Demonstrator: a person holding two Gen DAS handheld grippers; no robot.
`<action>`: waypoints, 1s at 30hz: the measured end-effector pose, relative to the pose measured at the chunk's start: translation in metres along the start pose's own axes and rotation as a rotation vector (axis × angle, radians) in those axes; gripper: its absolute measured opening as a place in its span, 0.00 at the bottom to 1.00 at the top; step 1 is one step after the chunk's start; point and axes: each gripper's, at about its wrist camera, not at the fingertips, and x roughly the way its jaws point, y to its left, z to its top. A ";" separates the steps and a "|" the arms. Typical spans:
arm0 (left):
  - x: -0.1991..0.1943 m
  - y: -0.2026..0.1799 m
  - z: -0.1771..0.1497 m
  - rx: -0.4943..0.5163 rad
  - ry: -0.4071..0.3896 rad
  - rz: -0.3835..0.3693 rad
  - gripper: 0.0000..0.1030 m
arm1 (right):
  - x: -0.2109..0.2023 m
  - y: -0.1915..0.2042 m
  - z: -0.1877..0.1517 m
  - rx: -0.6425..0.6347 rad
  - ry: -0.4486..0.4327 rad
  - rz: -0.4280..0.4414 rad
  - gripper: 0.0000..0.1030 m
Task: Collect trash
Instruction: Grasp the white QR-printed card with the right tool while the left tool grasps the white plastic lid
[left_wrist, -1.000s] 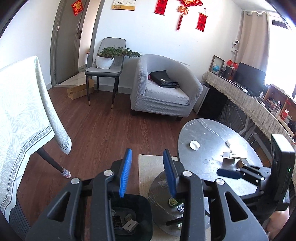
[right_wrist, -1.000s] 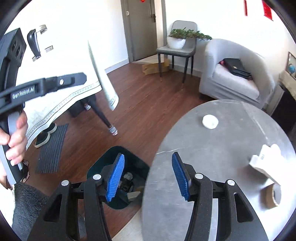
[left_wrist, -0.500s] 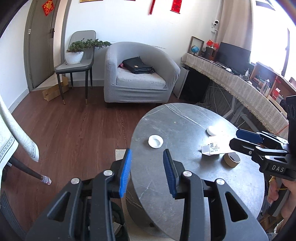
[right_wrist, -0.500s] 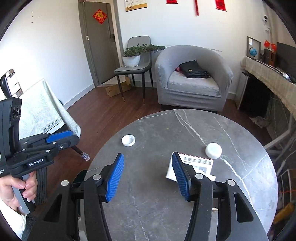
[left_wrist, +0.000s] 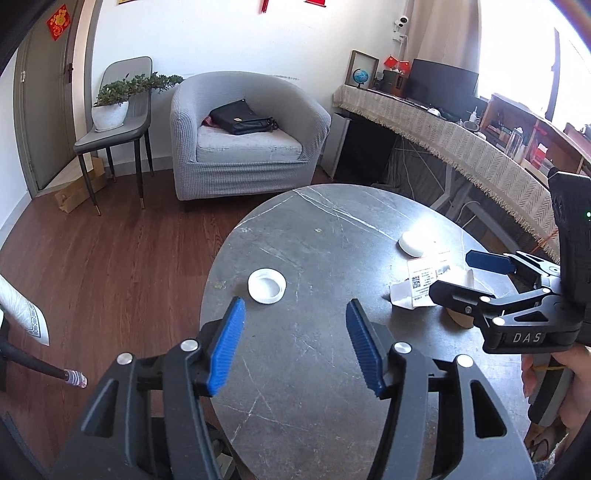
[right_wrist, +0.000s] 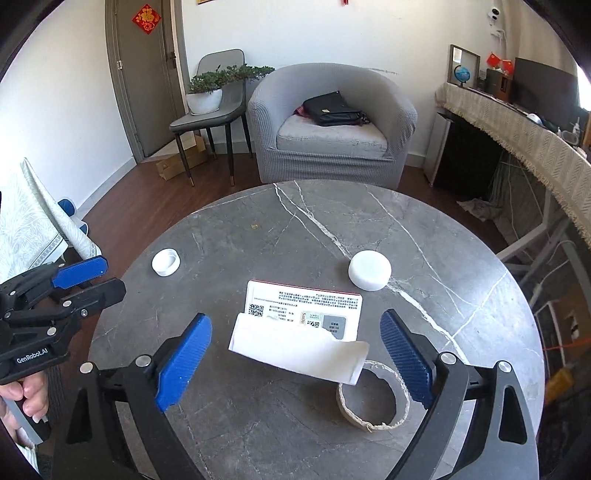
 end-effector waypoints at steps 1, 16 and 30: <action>0.004 0.002 0.000 0.001 0.005 0.002 0.63 | 0.003 0.001 0.001 -0.002 0.000 -0.008 0.92; 0.029 0.015 0.007 0.025 0.047 0.082 0.67 | 0.031 -0.002 0.001 0.004 0.015 -0.050 0.76; 0.059 0.008 0.012 0.023 0.110 0.130 0.50 | -0.008 -0.025 0.007 0.097 -0.128 0.064 0.76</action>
